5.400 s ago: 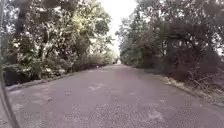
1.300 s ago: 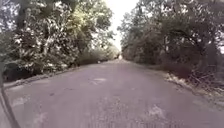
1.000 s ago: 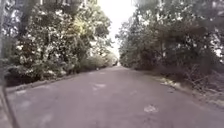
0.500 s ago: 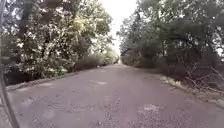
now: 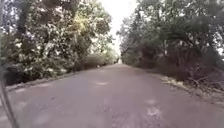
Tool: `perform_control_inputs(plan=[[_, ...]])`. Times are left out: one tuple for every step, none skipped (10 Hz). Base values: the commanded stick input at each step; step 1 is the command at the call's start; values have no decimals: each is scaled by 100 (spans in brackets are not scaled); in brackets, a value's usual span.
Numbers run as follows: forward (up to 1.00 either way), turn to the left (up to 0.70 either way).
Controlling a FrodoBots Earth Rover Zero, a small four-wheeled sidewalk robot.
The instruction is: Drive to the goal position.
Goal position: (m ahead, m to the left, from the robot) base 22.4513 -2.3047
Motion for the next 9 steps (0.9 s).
perform_control_inputs(plan=[[70, 0], [70, 0], [70, 0], [70, 0], [70, 0], [70, 0], [70, 0], [70, 0], [70, 0]])
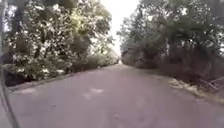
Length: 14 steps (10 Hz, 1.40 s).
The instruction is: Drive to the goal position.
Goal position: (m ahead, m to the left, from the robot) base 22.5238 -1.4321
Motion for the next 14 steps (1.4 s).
perform_control_inputs(plan=[[70, 0], [70, 0], [70, 0], [70, 0], [70, 0], [70, 0], [70, 0], [70, 0], [70, 0], [70, 0], [70, 0], [70, 0], [70, 0], [70, 0]])
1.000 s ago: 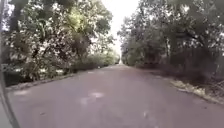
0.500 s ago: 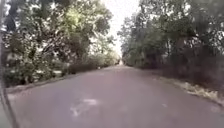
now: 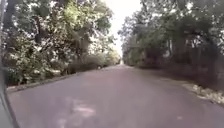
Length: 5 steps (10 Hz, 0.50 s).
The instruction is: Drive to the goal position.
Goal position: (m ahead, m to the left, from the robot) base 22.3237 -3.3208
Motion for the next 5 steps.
perform_control_inputs(plan=[[70, 0], [70, 0], [70, 0], [70, 0], [70, 0]])
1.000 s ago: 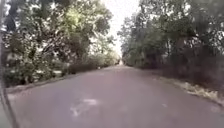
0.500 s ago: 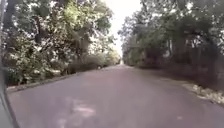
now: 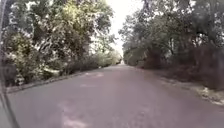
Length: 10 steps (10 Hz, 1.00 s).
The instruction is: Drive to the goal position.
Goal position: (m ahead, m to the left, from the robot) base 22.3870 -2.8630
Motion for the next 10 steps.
perform_control_inputs(plan=[[70, 0], [70, 0], [70, 0], [70, 0], [70, 0], [70, 0], [70, 0], [70, 0], [70, 0], [70, 0]])
